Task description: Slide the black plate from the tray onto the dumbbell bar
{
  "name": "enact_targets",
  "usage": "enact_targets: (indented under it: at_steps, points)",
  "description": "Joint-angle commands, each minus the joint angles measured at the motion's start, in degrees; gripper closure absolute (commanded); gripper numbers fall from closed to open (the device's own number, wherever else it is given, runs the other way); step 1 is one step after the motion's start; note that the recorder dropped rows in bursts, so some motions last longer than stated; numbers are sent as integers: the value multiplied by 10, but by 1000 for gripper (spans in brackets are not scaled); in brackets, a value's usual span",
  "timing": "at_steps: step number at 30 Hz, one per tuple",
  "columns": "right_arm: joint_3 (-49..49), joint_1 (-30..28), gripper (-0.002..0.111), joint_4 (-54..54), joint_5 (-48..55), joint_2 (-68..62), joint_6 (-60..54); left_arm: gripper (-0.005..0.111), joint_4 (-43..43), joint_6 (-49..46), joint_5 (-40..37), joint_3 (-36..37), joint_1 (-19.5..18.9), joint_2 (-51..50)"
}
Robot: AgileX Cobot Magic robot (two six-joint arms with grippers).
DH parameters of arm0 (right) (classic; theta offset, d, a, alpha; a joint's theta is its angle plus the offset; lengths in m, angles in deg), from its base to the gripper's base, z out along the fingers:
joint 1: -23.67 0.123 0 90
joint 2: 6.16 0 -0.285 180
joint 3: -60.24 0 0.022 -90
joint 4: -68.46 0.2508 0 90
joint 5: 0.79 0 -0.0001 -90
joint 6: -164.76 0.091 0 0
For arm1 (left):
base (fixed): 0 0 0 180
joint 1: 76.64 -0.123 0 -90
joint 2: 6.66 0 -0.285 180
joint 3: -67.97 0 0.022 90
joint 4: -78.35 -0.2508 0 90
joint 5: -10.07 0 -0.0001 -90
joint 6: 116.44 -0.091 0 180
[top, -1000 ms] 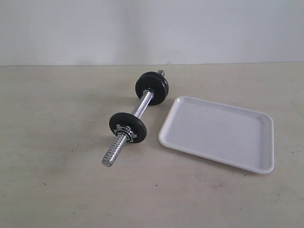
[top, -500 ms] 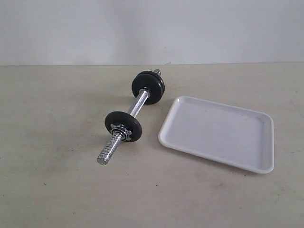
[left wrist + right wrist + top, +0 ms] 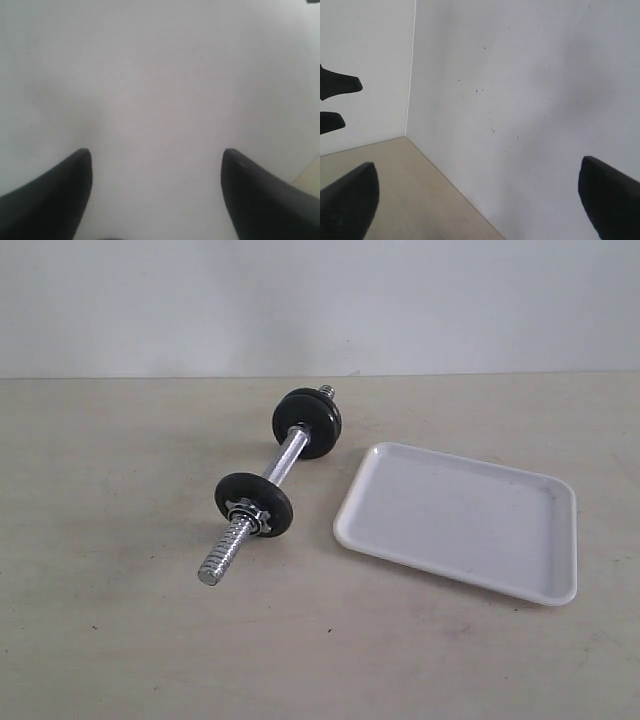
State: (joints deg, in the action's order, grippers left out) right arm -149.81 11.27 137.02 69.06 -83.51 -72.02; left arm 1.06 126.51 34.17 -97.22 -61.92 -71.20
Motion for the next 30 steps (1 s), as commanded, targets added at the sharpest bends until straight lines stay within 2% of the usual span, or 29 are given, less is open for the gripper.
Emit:
enact_targets:
  at_steps: [1,13,18,30]
  points:
    - [-3,-2,5,1,1,22,-3,42,-1,-10,-34,15,-2,11]
    - [-3,-2,5,0,1,32,-2,42,-1,-15,-34,18,-2,11]
    - [-3,-2,5,0,1,32,-3,42,-1,-16,-70,18,-2,6]
    - [-3,-2,5,-4,1,32,-6,42,-1,-16,-81,18,-2,-51]
